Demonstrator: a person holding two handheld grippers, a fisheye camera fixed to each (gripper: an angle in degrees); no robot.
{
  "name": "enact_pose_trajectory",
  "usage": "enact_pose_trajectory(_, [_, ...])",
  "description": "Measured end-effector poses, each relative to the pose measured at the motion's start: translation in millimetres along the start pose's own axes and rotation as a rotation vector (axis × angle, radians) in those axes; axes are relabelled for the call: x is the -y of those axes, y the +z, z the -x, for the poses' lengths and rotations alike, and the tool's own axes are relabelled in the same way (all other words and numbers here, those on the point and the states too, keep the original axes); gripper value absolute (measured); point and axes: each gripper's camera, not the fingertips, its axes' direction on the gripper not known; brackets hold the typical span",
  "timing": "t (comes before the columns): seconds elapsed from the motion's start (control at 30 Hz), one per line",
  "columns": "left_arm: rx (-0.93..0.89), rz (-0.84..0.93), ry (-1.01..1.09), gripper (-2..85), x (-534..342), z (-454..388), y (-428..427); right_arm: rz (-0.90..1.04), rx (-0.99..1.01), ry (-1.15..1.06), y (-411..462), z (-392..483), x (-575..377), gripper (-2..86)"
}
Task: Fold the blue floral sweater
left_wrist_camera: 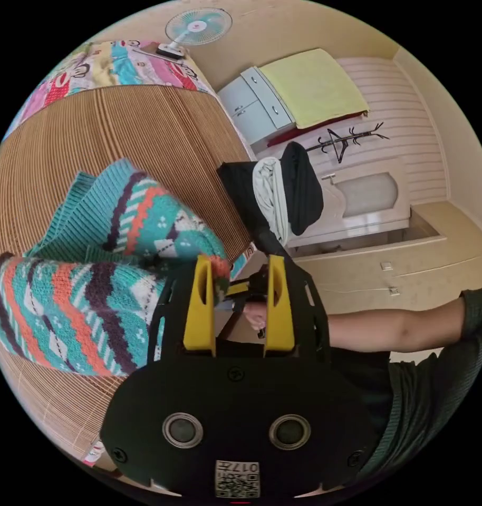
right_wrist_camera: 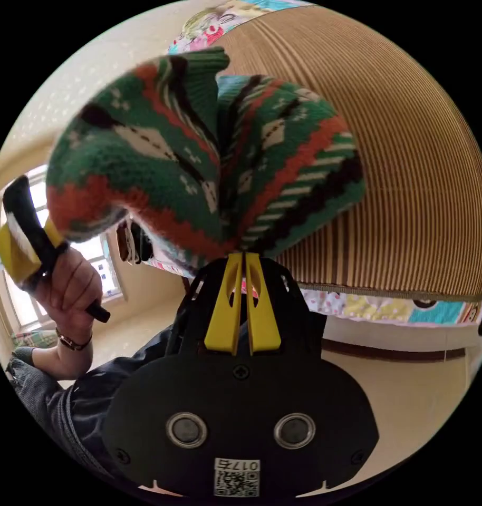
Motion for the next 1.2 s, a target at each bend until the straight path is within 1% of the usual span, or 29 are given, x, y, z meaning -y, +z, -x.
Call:
enact_pose_trajectory(0.07, [0.051, 0.006, 0.018, 21.3, -18.6, -7.0, 5.6, -0.061, 0.071, 0.068, -26.0, -32.6, -15.8, 3.6])
enact_pose_trajectory(0.13, [0.103, -0.037, 0.005, 20.2, -46.4, -7.6, -2.7, -0.144, 0.22, 0.123, -55.8, -68.5, -29.9, 6.9])
enact_pose_trajectory(0.23, [0.049, -0.168, -0.102, 18.1, -92.4, 8.5, -35.0, -0.191, 0.38, 0.124, -73.3, -91.4, -29.1, 10.9])
enact_pose_trajectory(0.3, [-0.01, -0.257, -0.194, 15.1, -124.6, 28.4, -66.6, -0.189, 0.437, 0.082, -73.7, -87.5, -19.6, 12.1])
enact_pose_trajectory(0.33, [-0.022, -0.269, -0.22, 13.3, -132.4, 34.9, -73.9, -0.172, 0.468, 0.038, -69.7, -77.9, -10.3, 12.4])
enact_pose_trajectory(0.37, [-0.044, -0.286, -0.28, 9.7, -148.9, 49.7, -87.2, -0.158, 0.48, 0.014, -66.4, -71.1, -4.8, 12.4])
enact_pose_trajectory(0.43, [-0.089, -0.307, -0.329, 5.4, -176.6, 69.3, -104.5, -0.066, 0.499, -0.1, -42.5, -32.8, 19.0, 11.8])
enact_pose_trajectory(0.47, [-0.105, -0.325, -0.35, 5.2, -197.7, 76.2, -115.4, -0.035, 0.497, -0.129, -33.2, -21.2, 24.3, 11.6])
enact_pose_trajectory(0.53, [-0.059, -0.37, -0.39, 5.1, -236.2, 76.3, -132.2, 0.142, 0.466, -0.237, 20.2, 30.5, 41.6, 10.3])
enact_pose_trajectory(0.57, [-0.023, -0.395, -0.445, 5.1, -265.2, 76.2, -140.2, 0.182, 0.46, -0.269, 34.9, 44.3, 43.8, 10.1])
enact_pose_trajectory(0.63, [0.027, -0.42, -0.587, 5.4, -314.3, 82.1, -145.4, 0.308, 0.412, -0.353, 92.6, 95.4, 45.7, 8.7])
enact_pose_trajectory(0.67, [0.064, -0.445, -0.727, 5.9, -352.8, 90.1, -146.4, 0.338, 0.391, -0.367, 107.5, 106.3, 44.8, 8.4])
enact_pose_trajectory(0.7, [0.086, -0.481, -0.895, 6.4, -395.0, 100.0, -146.5, 0.399, 0.322, -0.375, 139.1, 124.2, 41.6, 7.8])
enact_pose_trajectory(0.73, [0.092, -0.504, -0.972, 6.7, -415.8, 104.6, -146.3, 0.447, 0.199, -0.364, 171.1, 136.7, 36.2, 7.0])
enact_pose_trajectory(0.8, [0.078, -0.589, -1.15, 7.9, -479.3, 121.0, -145.4, 0.481, 0.034, -0.384, 204.6, 147.7, 25.9, 4.5])
enact_pose_trajectory(0.83, [0.072, -0.605, -1.177, 8.3, -489.5, 125.5, -145.9, 0.498, 0.0, -0.405, 216.0, 152.0, 20.8, 3.3])
enact_pose_trajectory(0.87, [0.062, -0.642, -1.2, 9.9, -502.4, 135.0, -148.4, 0.51, 0.007, -0.404, 219.7, 153.1, 19.1, 3.2])
enact_pose_trajectory(0.9, [0.051, -0.669, -1.179, 12.1, -504.7, 146.7, -151.9, 0.514, 0.027, -0.39, 220.7, 153.4, 16.8, 3.3])
enact_pose_trajectory(0.97, [0.041, -0.662, -1.125, 14.7, -494.5, 170.7, -156.7, 0.503, 0.085, -0.412, 208.9, 152.0, 13.4, 4.0])
enact_pose_trajectory(1.0, [0.037, -0.639, -1.088, 15.7, -482.8, 189.5, -158.6, 0.498, 0.102, -0.428, 197.2, 147.7, 11.3, 4.6])
enact_pose_trajectory(1.07, [0.016, -0.592, -1.056, 17.5, -464.7, 220.3, -158.0, 0.463, 0.066, -0.432, 173.6, 135.8, 9.3, 4.7])
enact_pose_trajectory(1.2, [-0.156, -0.437, -1.056, 22.6, -438.6, 294.4, -131.8, 0.397, -0.051, -0.392, 117.8, 107.0, 13.7, 5.1])
